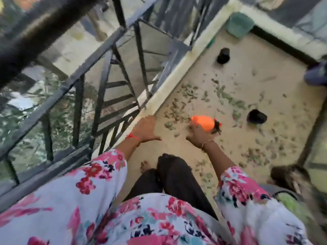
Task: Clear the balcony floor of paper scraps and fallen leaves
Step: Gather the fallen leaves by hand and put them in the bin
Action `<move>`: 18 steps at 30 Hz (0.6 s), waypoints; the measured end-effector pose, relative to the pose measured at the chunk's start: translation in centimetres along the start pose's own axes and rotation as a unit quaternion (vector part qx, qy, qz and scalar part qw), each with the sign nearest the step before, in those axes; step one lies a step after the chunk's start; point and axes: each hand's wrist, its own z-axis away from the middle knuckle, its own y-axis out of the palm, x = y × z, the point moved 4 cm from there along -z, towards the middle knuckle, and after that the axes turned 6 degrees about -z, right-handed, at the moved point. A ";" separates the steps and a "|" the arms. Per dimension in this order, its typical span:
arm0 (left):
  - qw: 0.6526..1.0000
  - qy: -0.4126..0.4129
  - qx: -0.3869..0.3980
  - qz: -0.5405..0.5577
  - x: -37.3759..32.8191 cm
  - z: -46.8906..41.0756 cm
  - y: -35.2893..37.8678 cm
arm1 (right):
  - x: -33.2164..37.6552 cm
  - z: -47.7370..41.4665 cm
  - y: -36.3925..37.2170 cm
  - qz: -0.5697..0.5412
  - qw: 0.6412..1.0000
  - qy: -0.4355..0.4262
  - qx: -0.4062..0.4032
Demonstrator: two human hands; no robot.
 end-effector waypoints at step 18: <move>0.974 0.116 0.093 -0.170 -1.1 -21.8 18.9 | -16.6 -16.2 16.9 -0.194 0.978 0.076 -0.002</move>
